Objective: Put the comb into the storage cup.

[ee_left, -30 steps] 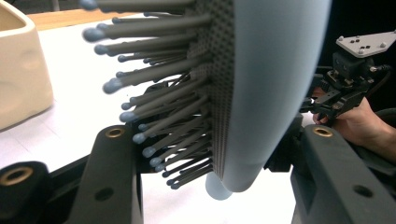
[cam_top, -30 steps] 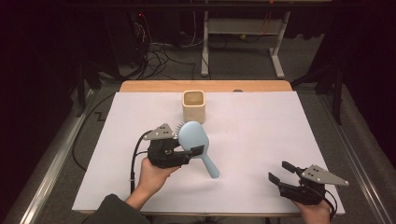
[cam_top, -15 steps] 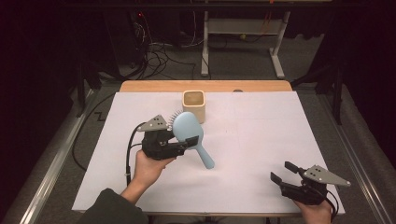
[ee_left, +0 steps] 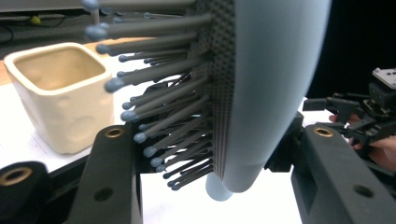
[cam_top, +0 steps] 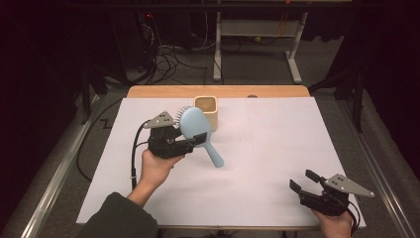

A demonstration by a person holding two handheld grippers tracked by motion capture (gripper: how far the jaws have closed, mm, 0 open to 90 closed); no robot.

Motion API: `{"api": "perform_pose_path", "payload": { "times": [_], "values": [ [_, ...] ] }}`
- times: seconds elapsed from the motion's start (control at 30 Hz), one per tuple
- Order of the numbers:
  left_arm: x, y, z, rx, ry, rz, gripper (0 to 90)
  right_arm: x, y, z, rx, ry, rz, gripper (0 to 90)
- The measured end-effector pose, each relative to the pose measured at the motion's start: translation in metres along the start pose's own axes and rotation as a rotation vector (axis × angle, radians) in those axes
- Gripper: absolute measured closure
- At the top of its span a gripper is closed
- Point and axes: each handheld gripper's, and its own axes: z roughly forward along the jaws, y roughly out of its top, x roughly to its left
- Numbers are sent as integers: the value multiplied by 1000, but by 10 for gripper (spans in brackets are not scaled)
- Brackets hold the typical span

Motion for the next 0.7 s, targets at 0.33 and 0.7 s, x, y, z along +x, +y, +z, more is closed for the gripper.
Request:
{"api": "perform_pose_path", "payload": {
  "times": [0.33,0.7],
  "values": [
    [10,2,4,13,31,-12,511,0,-1,1,17,10,1,293],
    [18,4,2,13,55,-29,512,0,-2,1,18,14,-4,295]
  ]
}}
